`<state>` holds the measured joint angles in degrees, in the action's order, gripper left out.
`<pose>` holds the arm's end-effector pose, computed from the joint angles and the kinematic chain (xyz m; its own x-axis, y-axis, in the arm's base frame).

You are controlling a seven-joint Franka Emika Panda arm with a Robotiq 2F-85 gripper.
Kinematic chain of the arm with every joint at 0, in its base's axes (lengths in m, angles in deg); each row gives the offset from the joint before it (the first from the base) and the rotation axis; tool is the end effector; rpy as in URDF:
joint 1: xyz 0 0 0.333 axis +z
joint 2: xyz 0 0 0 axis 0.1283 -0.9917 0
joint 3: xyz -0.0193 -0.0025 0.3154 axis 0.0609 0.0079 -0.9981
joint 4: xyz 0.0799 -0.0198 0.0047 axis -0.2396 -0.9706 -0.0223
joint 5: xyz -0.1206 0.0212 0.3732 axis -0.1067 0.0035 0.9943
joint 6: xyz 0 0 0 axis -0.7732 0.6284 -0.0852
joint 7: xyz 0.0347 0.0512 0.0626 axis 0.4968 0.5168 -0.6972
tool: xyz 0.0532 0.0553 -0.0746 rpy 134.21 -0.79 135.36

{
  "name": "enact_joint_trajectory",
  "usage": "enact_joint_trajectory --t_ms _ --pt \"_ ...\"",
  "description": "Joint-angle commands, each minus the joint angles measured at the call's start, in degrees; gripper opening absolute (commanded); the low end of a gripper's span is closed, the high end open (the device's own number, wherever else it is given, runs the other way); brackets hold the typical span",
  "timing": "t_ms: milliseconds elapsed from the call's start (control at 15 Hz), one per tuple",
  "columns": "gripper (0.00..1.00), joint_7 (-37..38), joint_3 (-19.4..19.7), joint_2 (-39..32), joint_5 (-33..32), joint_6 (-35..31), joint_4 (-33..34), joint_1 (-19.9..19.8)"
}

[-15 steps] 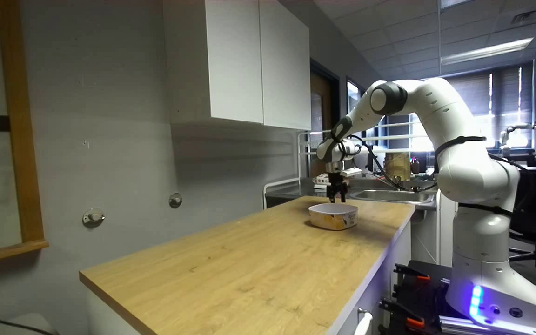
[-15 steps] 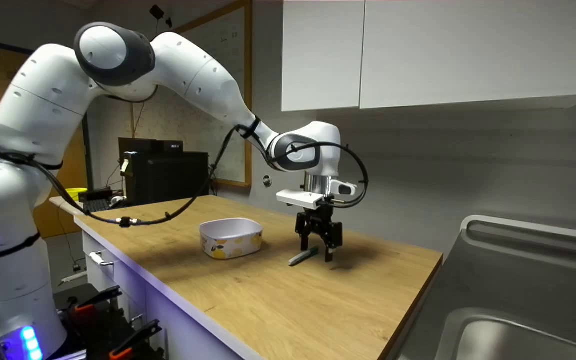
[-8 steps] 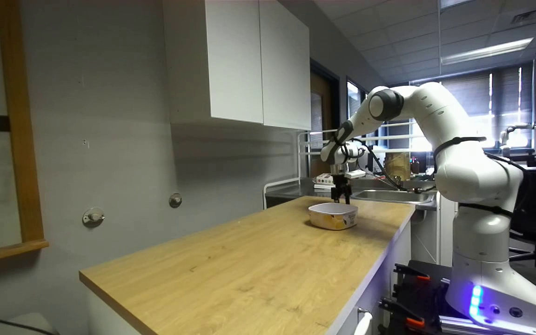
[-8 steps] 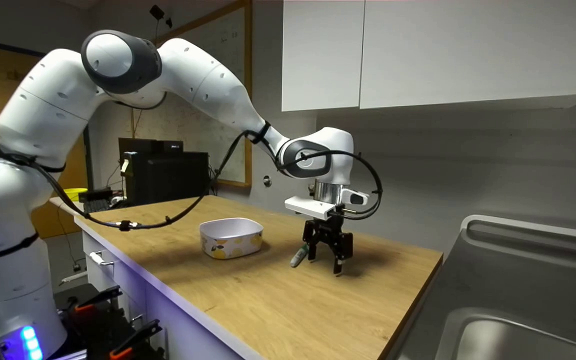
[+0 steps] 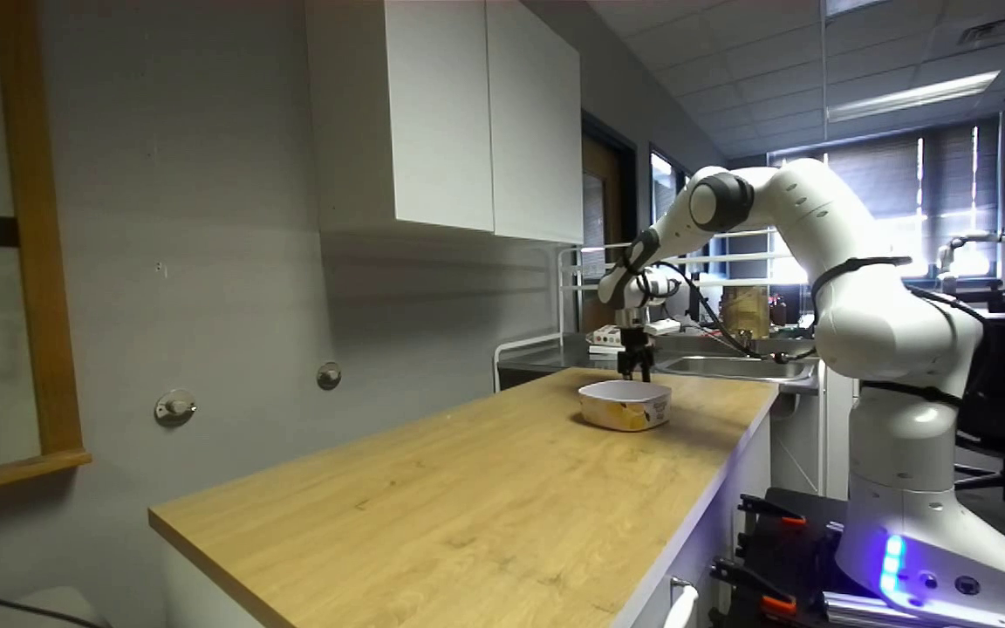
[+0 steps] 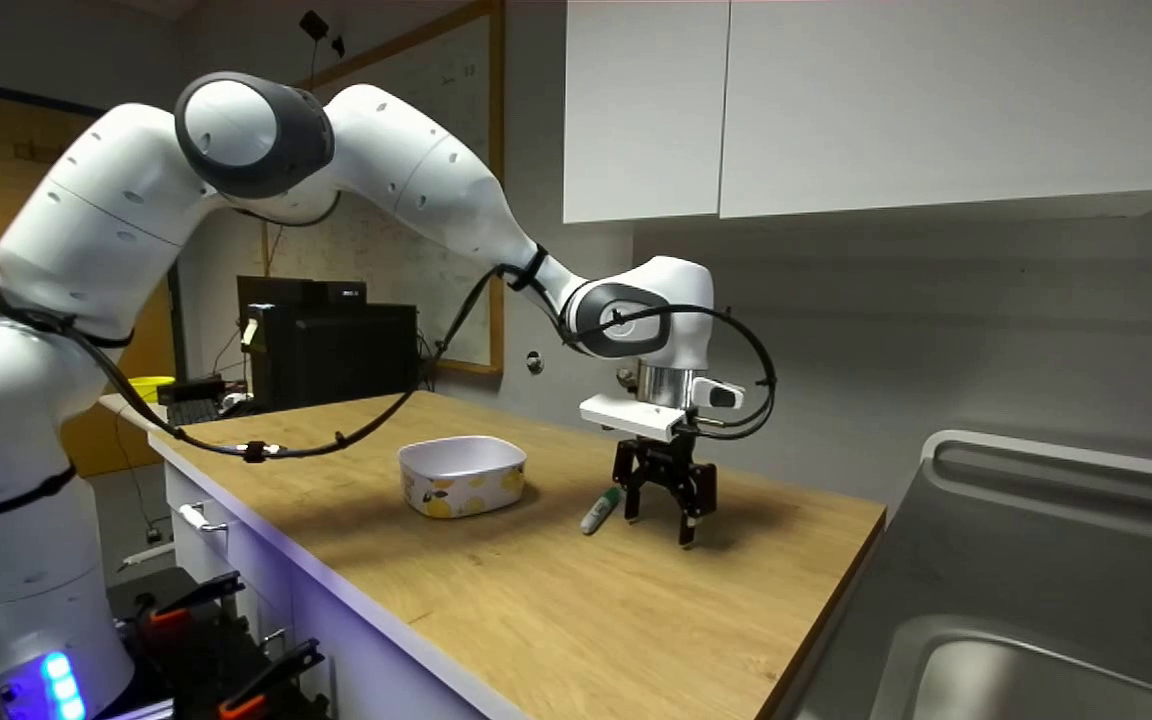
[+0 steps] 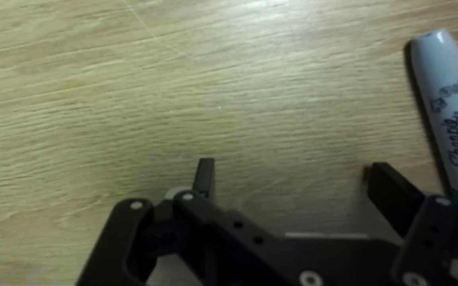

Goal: Pick up the marker from the table and put it in the bowl

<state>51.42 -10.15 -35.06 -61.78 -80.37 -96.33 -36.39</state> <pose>0.5312 -0.4242 0.2999 0.9835 -0.1702 -0.0620 -0.1688 -0.9853 0.0270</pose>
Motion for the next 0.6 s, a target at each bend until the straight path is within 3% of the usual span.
enact_joint_trajectory --t_ms 0,67,133,533 --pt "1.0 -3.0 -1.6 -1.7 1.7 0.0 2.4 -1.7" --pt "1.0 -3.3 -1.7 -1.8 1.9 -0.2 2.5 -1.7" --pt "1.0 -1.6 -1.6 5.1 0.8 1.5 -2.1 0.6" --pt "1.0 -2.0 -1.5 12.3 1.0 2.0 -6.5 2.8"
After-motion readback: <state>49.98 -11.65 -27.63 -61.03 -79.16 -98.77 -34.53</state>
